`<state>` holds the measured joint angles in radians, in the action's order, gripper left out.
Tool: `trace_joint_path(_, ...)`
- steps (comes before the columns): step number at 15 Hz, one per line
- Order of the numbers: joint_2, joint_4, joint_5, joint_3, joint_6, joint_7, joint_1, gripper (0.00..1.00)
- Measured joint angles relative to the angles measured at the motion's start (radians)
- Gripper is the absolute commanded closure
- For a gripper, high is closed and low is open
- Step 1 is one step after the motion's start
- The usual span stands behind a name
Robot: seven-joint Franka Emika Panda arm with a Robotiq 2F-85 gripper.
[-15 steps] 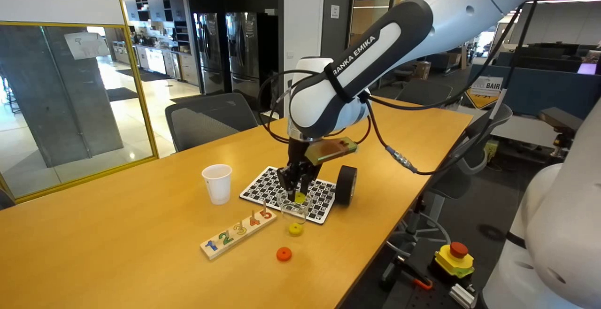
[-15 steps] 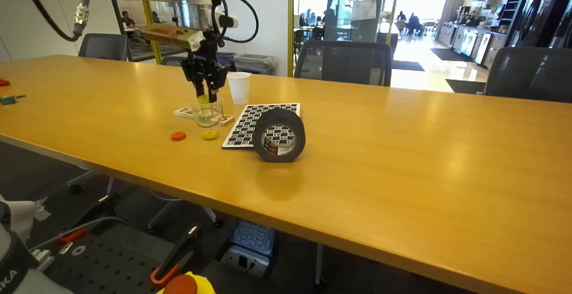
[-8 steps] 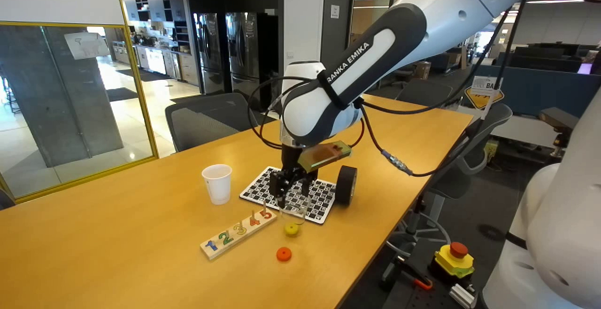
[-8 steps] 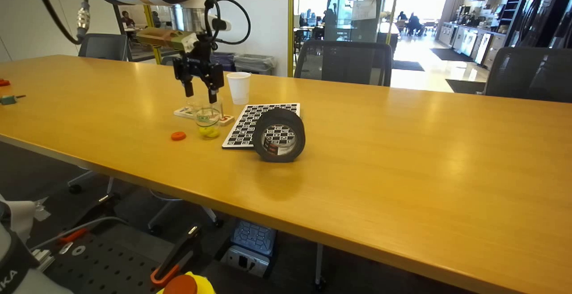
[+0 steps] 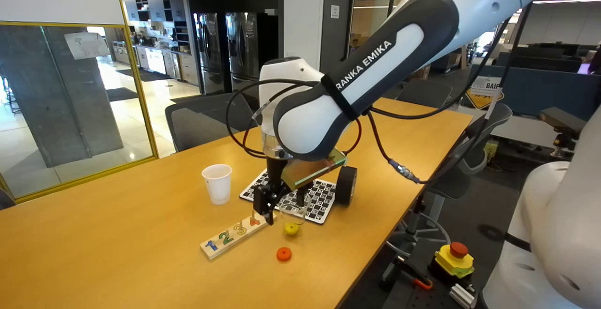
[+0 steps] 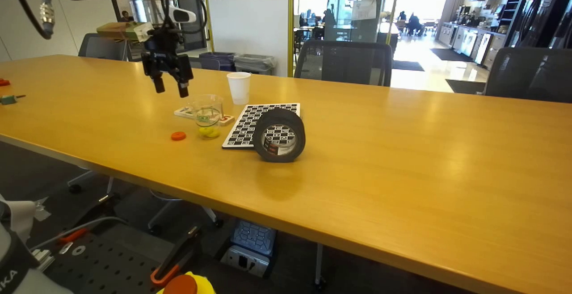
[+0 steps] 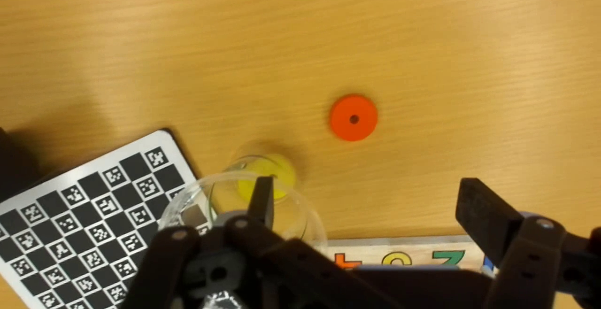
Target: Put the orange circles inside the white cup and the yellow circles in the transparent cup.
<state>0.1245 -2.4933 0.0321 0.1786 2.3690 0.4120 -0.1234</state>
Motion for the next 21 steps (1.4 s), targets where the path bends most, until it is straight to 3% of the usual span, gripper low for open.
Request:
trace_joint_path(9, -0.063, -0.045, -0.067, 0.046, 0.067, 0.192, -0.040, 0.00)
trace_joint_path(15, -0.204, -0.034, -0.068, 0.011, 0.208, 0.347, -0.038, 0.00)
trace_joint_path(21, -0.267, -0.027, -0.038, -0.038, 0.264, 0.514, -0.054, 0.00)
